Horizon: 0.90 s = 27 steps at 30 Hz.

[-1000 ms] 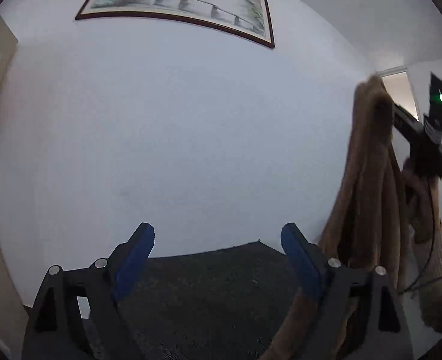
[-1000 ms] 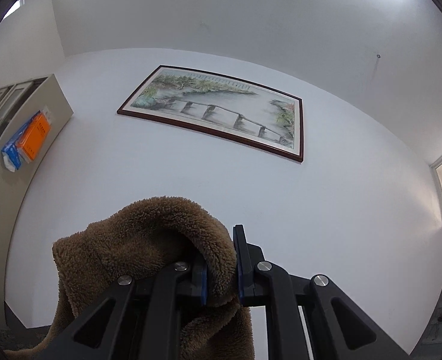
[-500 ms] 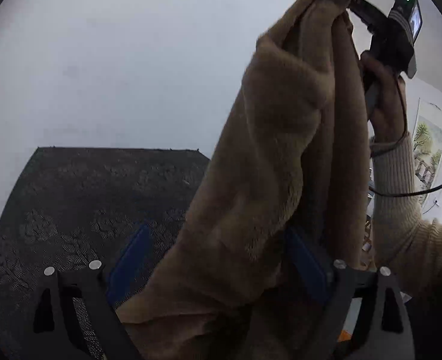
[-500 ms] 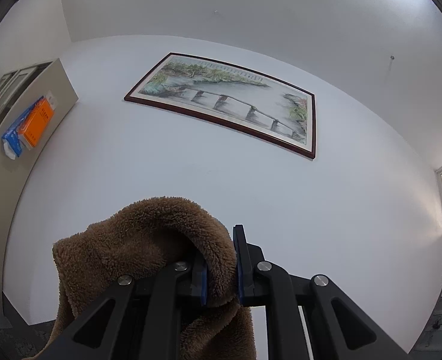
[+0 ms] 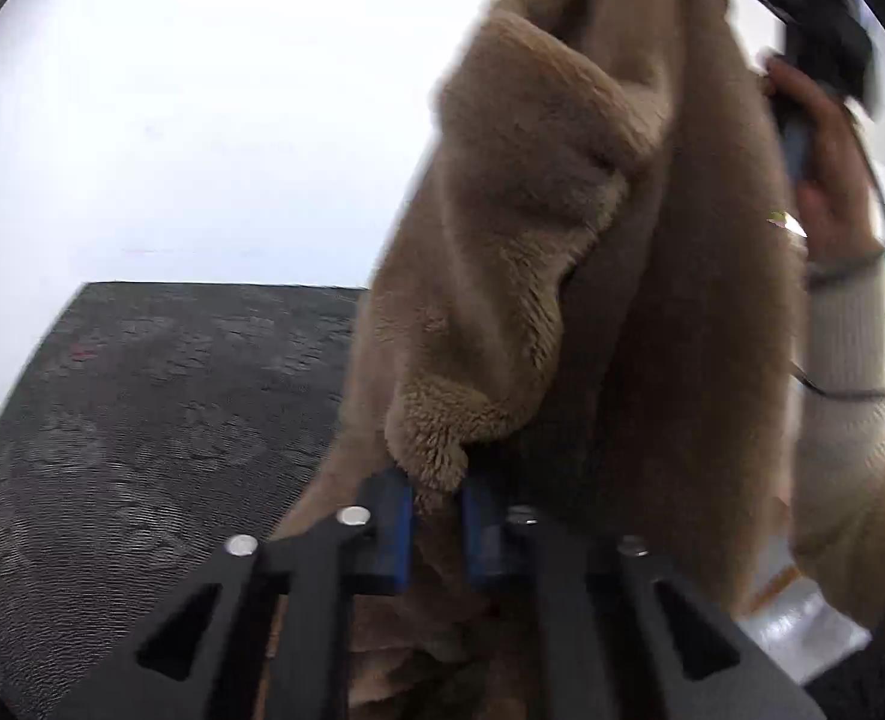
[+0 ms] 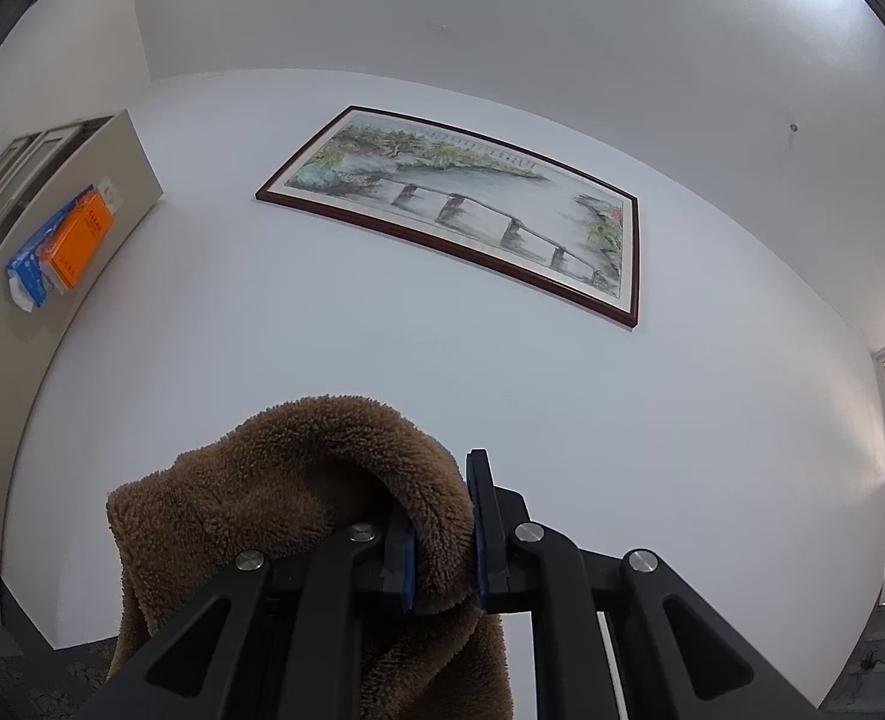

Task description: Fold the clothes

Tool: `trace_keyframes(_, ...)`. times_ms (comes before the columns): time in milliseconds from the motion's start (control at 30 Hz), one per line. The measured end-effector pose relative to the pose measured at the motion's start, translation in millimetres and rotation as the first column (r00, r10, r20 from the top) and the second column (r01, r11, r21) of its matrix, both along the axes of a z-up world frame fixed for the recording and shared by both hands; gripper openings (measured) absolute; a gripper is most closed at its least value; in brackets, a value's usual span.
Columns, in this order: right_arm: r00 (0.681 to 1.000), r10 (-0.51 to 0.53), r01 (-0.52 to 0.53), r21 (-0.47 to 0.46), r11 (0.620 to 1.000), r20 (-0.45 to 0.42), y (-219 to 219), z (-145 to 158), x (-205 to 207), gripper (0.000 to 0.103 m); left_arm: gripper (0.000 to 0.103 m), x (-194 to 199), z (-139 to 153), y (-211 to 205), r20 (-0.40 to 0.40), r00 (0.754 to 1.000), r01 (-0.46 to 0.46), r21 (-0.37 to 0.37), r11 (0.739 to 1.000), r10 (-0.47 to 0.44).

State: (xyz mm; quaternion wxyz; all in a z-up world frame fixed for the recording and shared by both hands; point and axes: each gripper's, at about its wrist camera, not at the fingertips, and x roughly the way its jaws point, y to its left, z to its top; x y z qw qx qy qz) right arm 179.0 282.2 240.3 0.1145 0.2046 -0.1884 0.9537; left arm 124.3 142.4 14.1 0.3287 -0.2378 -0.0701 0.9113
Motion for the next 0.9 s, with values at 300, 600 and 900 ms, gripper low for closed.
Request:
trace_keyframes(300,0.999,-0.050,0.051,-0.094,0.994,0.005,48.6,-14.6,10.6,0.014,0.011,97.5,117.5,-143.8,-0.261,0.843,-0.436,0.180,0.882,0.470)
trace_keyframes(600,0.996,-0.059,0.067,-0.139,0.988,0.062,72.2,-46.5,16.4,0.014,0.011,140.8,185.1,-175.2,-0.434,0.725,-0.424,0.331,0.843,0.535)
trace_keyframes(900,0.937,-0.035,0.107,-0.188,0.976,0.348,98.8,-113.9,-32.1,0.014,0.011,84.6,114.8,-218.8,-0.069,0.927,-0.367,0.035,0.930,0.368)
